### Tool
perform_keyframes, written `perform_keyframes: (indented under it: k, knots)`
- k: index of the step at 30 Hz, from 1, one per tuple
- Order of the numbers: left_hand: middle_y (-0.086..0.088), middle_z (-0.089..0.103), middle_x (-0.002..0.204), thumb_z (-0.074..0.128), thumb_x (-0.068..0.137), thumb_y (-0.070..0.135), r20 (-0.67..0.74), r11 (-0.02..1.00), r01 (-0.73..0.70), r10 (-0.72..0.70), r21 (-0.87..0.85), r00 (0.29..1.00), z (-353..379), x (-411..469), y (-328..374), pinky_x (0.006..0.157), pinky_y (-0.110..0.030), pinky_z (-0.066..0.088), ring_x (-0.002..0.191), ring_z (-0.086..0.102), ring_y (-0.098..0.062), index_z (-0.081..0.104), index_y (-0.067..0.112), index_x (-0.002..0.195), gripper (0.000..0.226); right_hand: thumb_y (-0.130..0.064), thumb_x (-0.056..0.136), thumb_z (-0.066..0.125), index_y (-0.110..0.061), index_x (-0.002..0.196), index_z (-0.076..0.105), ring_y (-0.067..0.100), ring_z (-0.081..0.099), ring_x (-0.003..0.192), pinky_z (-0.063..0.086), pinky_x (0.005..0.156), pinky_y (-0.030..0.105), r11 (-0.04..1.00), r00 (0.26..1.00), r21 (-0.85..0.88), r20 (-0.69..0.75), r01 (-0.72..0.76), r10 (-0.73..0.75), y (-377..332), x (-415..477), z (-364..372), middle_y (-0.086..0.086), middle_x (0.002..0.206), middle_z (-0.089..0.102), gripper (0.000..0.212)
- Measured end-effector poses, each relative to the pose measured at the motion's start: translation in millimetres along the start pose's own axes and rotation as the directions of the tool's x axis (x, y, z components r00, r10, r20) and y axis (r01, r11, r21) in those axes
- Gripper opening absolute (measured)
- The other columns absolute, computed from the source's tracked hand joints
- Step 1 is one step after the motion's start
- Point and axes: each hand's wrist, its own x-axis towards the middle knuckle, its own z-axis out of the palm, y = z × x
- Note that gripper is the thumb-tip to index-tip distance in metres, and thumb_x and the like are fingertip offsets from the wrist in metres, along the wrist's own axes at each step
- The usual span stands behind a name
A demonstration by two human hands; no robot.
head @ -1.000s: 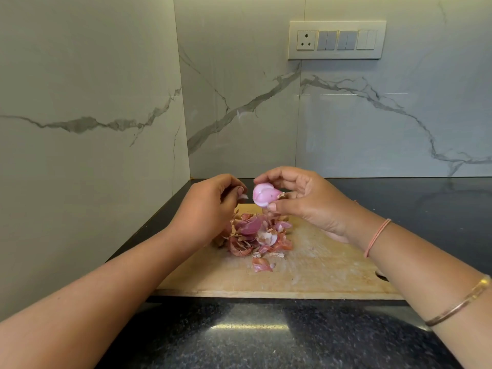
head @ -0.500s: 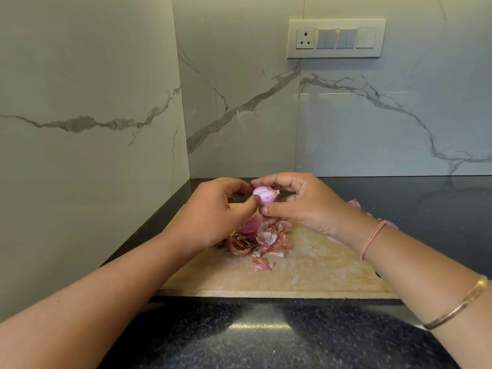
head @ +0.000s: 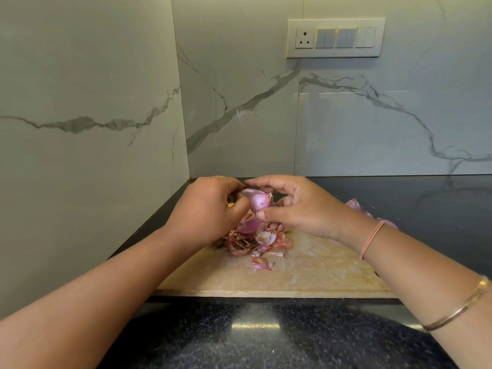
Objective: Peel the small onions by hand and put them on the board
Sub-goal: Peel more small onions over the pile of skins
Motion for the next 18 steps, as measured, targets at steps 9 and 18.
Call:
perform_keyframes:
  k: [9, 18]
  knots:
    - [0.000, 0.067, 0.080, 0.050, 0.088, 0.025, -0.007, 0.986, 0.035, -0.034, 0.161, 0.999, 0.4, 3.0, -4.6, 0.057, -0.036, 0.048, 0.066, 0.057, -0.018, 0.069, 0.015, 0.089, 0.022, 0.006, 0.089, 0.056, -0.025, 0.106, 0.060, 0.021, 0.065, 0.077, 0.055, 0.070, 0.028, 0.995, 0.994, 0.094, 0.106, -0.020, 0.010, 0.7, -1.9, -7.5, 0.011, 0.106, 0.066, 0.036]
    - [-0.004, 0.053, 0.063, 0.044, 0.087, 0.022, 0.011, 0.980, 0.031, -0.034, 0.197, 0.999, 3.3, 4.9, -9.3, 0.048, -0.030, 0.030, 0.056, 0.046, -0.018, 0.056, 0.009, 0.070, 0.024, 0.001, 0.084, 0.062, -0.019, 0.091, 0.061, 0.019, 0.059, 0.066, 0.049, 0.065, 0.032, 0.988, 0.999, 0.148, 0.030, -0.045, 0.041, 3.1, -0.2, -7.9, 0.006, 0.081, 0.063, 0.021]
